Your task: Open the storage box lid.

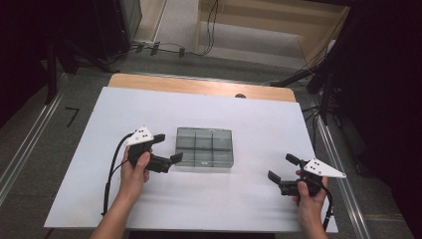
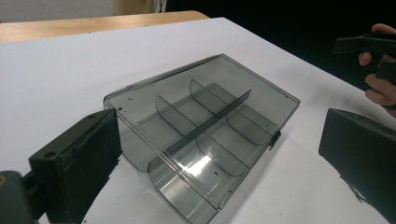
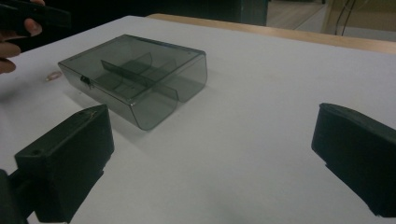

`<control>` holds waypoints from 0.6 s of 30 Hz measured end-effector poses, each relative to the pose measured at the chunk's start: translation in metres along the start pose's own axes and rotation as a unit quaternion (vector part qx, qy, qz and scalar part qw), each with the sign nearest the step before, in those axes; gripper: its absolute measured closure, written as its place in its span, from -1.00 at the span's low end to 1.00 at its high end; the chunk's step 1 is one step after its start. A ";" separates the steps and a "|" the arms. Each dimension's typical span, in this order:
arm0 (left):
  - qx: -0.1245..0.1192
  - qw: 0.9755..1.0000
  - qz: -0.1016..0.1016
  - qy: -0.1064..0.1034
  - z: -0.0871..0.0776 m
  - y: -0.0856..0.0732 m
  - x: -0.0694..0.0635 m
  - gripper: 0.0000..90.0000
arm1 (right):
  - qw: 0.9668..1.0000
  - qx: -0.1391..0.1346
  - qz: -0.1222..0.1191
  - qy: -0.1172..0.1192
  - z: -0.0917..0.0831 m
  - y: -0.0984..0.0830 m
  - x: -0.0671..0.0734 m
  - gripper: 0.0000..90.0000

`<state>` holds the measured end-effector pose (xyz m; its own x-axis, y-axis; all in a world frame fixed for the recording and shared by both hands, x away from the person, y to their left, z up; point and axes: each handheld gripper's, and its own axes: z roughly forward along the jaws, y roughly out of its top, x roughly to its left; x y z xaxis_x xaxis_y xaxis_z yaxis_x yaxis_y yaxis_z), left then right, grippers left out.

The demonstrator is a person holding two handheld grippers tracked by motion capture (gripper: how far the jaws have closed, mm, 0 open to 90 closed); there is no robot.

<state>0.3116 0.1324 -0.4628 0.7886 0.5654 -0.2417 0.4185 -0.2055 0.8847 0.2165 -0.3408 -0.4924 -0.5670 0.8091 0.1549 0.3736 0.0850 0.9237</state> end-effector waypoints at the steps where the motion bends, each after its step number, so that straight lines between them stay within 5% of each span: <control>1: -0.001 1.000 0.000 0.001 0.000 0.000 0.000 -1.00 | 1.000 0.000 0.000 0.000 0.000 0.000 0.000 -1.00; 18: -0.014 1.000 -0.010 0.004 -0.002 0.004 0.001 -1.00 | 1.000 -0.017 -0.004 0.013 0.038 0.038 0.022 -1.00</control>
<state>0.3128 0.1335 -0.4590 0.7763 0.5759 -0.2563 0.4217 -0.1724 0.8902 0.2464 -0.2978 -0.4668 -0.5885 0.7934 0.1555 0.3436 0.0714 0.9364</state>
